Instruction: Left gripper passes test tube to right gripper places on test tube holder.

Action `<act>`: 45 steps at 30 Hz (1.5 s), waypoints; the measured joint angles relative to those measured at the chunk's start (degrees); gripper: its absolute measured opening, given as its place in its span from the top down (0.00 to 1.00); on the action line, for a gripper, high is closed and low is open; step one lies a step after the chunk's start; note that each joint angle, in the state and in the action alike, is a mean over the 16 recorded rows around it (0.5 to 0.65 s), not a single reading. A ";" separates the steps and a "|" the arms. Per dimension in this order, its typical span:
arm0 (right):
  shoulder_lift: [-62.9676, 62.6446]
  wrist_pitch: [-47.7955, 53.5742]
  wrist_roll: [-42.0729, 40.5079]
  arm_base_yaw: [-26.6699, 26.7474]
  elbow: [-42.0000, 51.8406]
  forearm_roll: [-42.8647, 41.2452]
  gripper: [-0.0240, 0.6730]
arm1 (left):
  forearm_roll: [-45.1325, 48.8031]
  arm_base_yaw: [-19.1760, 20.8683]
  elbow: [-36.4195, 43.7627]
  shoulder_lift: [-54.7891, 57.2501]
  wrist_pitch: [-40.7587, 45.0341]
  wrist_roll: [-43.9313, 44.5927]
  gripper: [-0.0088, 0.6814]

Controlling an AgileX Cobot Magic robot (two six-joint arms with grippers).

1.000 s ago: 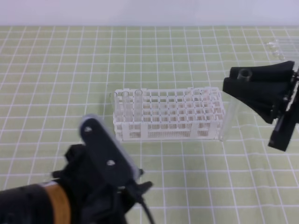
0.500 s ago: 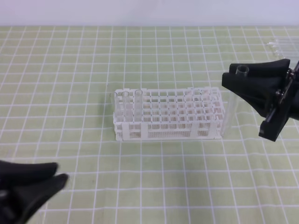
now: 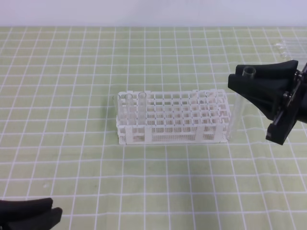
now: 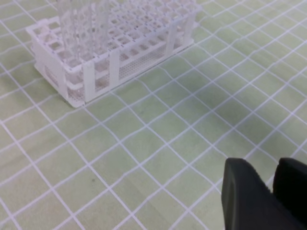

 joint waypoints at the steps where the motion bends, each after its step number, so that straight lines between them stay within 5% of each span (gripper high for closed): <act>1: 0.00 0.00 0.00 0.00 0.00 0.01 0.95 | -0.21 0.01 0.17 -0.06 0.01 -0.15 0.97; 22: 0.00 -0.58 0.07 0.28 -0.10 -1.25 0.95 | -0.95 -0.02 0.52 -0.29 0.35 -0.37 0.97; 31: 0.83 -9.66 6.31 5.66 -3.19 -9.59 0.95 | -0.89 -0.01 0.53 -0.26 0.30 -0.28 0.97; 37: 4.12 -25.66 23.41 12.87 -7.48 -20.86 0.95 | -0.71 0.04 0.56 -0.10 -0.02 -0.23 0.97; 45: 11.03 -52.24 65.21 22.19 -11.46 -49.83 0.95 | -0.74 0.02 0.55 -0.17 -0.02 -0.23 0.97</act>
